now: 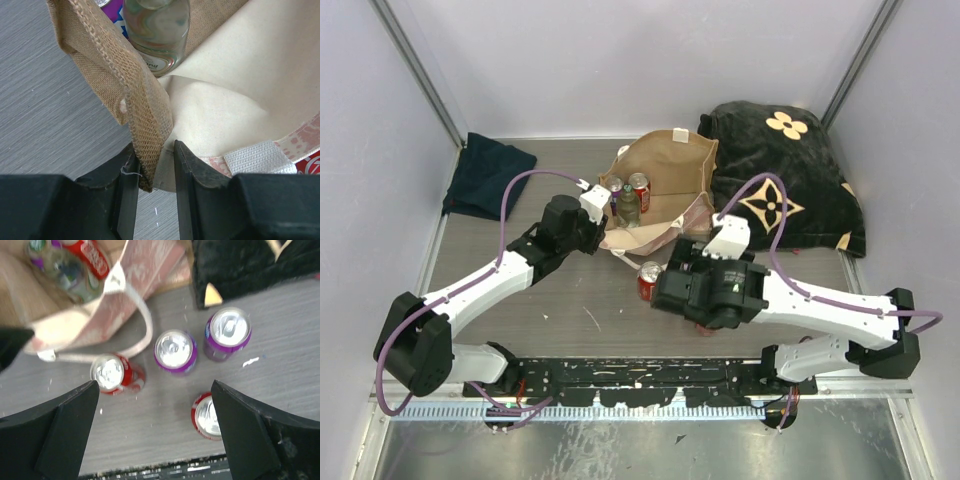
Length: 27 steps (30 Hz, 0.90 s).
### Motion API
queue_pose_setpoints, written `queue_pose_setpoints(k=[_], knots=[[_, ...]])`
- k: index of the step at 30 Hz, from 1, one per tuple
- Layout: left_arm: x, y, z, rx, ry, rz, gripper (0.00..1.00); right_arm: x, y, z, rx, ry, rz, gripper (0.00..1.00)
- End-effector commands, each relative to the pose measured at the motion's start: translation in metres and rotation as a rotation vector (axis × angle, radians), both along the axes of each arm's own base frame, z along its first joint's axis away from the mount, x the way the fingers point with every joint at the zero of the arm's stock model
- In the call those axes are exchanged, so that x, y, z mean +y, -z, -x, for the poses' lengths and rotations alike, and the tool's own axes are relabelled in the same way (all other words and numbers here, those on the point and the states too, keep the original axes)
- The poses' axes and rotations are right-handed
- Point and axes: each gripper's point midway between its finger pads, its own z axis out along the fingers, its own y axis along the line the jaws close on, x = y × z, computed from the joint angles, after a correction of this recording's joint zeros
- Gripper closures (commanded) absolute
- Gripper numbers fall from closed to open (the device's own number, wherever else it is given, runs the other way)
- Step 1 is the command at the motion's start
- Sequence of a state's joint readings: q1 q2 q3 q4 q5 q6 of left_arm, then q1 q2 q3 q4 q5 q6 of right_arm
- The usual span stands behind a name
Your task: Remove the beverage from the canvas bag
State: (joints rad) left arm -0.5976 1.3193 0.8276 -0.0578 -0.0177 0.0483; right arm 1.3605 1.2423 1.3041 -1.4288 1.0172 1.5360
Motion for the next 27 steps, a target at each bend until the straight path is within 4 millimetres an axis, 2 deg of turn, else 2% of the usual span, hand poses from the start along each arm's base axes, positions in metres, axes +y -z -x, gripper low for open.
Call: queue_pose_setpoints(k=[1, 5, 7, 9, 12, 17, 19, 22, 25, 27], knots=[[0.011, 0.02, 0.008, 0.039, -0.019, -0.054, 0.61, -0.023, -0.048, -0.033, -0.122, 0.05, 0.097, 0.0], [0.009, 0.02, 0.007, 0.038, -0.017, -0.044, 0.61, -0.023, -0.071, -0.08, -0.125, 0.032, 0.144, 0.0], [0.008, 0.019, 0.006, 0.034, -0.018, -0.039, 0.61, -0.023, -0.079, -0.115, -0.141, 0.012, 0.128, 0.0], [0.009, 0.018, 0.006, 0.033, -0.019, -0.039, 0.61, -0.01, -0.09, -0.144, -0.177, -0.047, 0.078, 0.0], [0.01, 0.016, 0.006, 0.024, -0.023, -0.044, 0.61, 0.016, -0.099, -0.177, -0.199, -0.139, 0.062, 0.01], [0.013, 0.009, 0.004, 0.003, -0.029, -0.048, 0.61, 0.065, -0.106, -0.214, -0.201, -0.263, 0.079, 0.03], [0.013, 0.007, 0.003, -0.003, -0.029, -0.045, 0.61, 0.081, -0.104, -0.226, -0.199, -0.304, 0.069, 0.03], [0.011, 0.005, 0.003, -0.006, -0.024, -0.038, 0.61, 0.092, -0.092, -0.244, -0.182, -0.298, 0.078, 0.04], [0.01, 0.004, 0.004, -0.006, -0.021, -0.034, 0.61, 0.097, -0.072, -0.266, -0.147, -0.279, 0.055, 0.06], [0.011, 0.005, 0.004, -0.003, -0.02, -0.034, 0.61, 0.093, -0.064, -0.283, -0.124, -0.26, 0.016, 0.14]])
